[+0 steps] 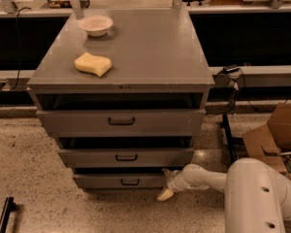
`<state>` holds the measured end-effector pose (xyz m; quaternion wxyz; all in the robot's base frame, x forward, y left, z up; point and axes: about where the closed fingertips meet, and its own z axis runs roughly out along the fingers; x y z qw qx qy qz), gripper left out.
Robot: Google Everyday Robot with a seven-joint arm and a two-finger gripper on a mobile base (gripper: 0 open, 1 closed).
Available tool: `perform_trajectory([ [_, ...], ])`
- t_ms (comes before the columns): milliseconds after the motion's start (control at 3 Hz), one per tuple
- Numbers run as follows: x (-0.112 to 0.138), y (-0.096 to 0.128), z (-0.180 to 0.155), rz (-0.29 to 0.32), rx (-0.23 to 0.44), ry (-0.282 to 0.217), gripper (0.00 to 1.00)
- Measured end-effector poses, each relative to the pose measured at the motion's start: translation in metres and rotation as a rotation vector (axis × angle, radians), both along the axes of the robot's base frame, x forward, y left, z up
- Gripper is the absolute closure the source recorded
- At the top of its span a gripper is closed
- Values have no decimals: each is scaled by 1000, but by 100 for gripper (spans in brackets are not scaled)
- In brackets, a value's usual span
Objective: Open bottom drawer
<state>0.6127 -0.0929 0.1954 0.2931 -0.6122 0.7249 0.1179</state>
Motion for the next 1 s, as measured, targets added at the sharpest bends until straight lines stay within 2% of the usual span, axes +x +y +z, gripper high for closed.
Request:
perform_trajectory([
  [333, 3, 0, -4, -3, -9, 8, 40],
  [667, 0, 1, -5, 4, -6, 14, 42],
  [1000, -17, 9, -3, 46, 27, 24, 48],
])
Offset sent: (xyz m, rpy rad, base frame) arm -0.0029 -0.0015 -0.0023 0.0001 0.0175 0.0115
